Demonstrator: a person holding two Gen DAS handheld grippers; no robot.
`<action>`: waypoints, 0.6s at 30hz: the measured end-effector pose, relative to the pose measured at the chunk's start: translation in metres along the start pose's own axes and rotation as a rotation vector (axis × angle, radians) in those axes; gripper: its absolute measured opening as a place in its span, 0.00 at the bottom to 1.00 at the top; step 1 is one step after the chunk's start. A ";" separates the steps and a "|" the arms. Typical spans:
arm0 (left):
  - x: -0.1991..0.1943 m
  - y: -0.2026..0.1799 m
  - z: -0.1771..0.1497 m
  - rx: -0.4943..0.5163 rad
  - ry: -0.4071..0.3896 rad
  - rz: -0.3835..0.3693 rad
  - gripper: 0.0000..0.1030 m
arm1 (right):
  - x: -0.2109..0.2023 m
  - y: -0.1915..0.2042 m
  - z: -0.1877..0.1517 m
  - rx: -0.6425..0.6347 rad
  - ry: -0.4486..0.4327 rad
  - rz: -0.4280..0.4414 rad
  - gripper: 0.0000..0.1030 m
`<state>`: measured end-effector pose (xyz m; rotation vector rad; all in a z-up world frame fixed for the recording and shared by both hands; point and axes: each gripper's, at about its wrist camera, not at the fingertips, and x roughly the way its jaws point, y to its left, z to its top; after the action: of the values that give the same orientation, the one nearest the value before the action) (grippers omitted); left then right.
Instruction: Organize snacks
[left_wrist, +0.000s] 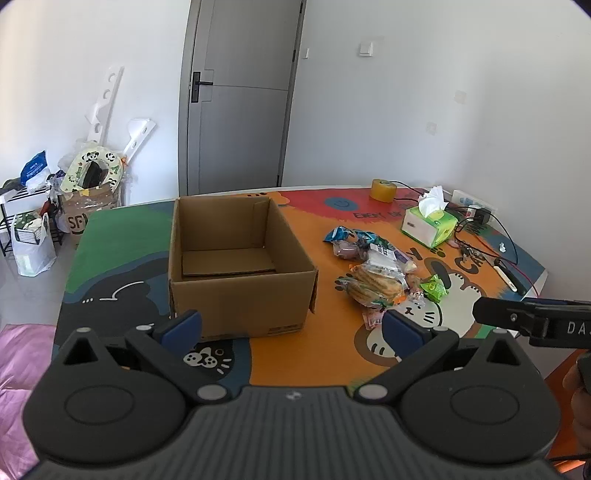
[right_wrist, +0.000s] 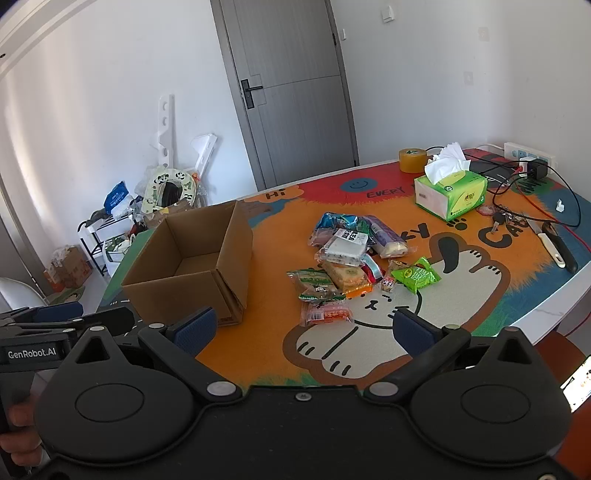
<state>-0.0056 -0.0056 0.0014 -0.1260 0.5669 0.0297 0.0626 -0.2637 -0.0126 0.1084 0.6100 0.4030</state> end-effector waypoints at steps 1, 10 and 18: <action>0.000 0.000 0.000 0.000 -0.001 0.000 1.00 | 0.000 0.000 0.000 0.000 0.000 0.000 1.00; 0.000 0.000 0.000 0.000 -0.001 0.000 1.00 | 0.000 0.000 0.000 -0.001 -0.002 0.004 1.00; -0.003 0.001 0.002 -0.007 -0.010 0.005 1.00 | -0.001 0.001 0.000 -0.008 -0.003 -0.003 1.00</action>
<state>-0.0075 -0.0042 0.0046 -0.1315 0.5572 0.0372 0.0616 -0.2636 -0.0115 0.1003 0.6057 0.4025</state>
